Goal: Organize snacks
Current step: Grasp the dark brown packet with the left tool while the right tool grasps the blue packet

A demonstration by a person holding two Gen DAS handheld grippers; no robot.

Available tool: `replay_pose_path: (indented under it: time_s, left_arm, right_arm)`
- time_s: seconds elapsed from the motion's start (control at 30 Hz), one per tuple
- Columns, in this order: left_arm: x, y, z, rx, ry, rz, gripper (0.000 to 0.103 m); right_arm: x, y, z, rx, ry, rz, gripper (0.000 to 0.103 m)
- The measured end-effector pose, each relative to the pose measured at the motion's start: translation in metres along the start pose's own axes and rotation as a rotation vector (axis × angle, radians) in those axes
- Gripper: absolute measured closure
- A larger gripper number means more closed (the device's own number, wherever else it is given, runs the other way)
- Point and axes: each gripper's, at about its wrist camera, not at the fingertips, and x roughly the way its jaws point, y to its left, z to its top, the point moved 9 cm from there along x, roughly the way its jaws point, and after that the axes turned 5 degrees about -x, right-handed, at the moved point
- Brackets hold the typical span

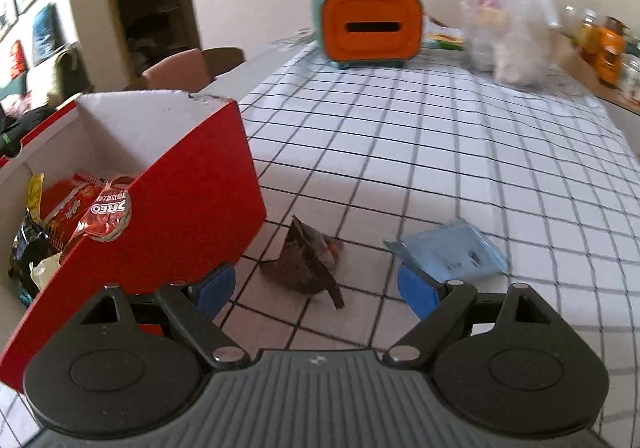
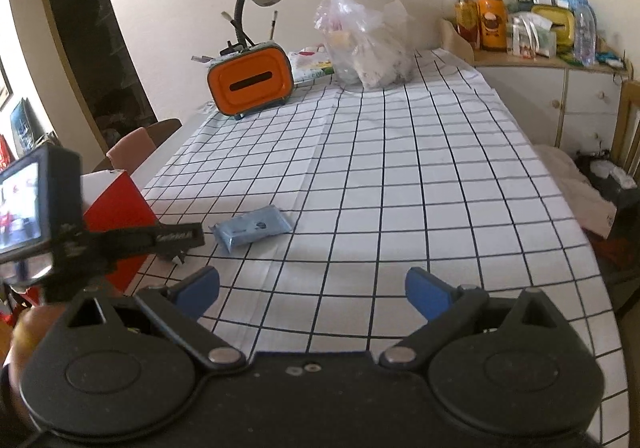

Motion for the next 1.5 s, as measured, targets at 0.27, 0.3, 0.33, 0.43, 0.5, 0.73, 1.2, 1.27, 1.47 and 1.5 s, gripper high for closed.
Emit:
replay_pose_path:
  time_s: [0.27,0.3,0.33,0.43,0.5,0.73,1.2,1.27,1.47,1.5]
  left_arm:
    - [0.029,0.000,0.005,-0.043,0.046,0.058,0.016]
    - [0.031,-0.001,0.005,-0.043,0.050,0.057,0.020]
    - [0.034,-0.001,0.005,-0.043,0.060,0.058,0.025]
    - [0.042,0.001,0.004,-0.061,0.098,0.047,0.037]
    - [0.046,0.004,0.004,-0.071,0.108,0.050,0.038]
    - [0.051,0.008,0.008,-0.062,0.107,0.031,0.048]
    - [0.044,0.014,0.010,-0.017,0.055,-0.055,0.071]
    - [0.042,0.015,0.011,-0.016,0.050,-0.079,0.072]
    - [0.028,0.017,0.010,-0.021,0.049,-0.182,0.073]
    - [0.024,0.016,0.009,-0.015,0.044,-0.196,0.073]
  right_arm:
    - [0.009,-0.005,-0.011,0.006,0.022,0.034,0.007]
    - [0.010,-0.006,-0.011,0.005,0.024,0.036,0.008]
    - [0.011,-0.007,-0.012,0.005,0.026,0.038,0.008]
    - [0.014,-0.009,-0.014,0.011,0.033,0.040,0.009]
    - [0.016,-0.009,-0.015,0.009,0.039,0.040,0.010]
    - [0.026,-0.003,-0.014,-0.006,0.056,0.040,0.011]
    - [0.072,0.028,0.005,-0.074,0.116,0.003,0.016]
    - [0.079,0.032,0.007,-0.082,0.123,0.000,0.016]
    - [0.093,0.037,0.015,-0.079,0.131,-0.009,0.018]
    - [0.094,0.036,0.017,-0.076,0.131,-0.012,0.018]
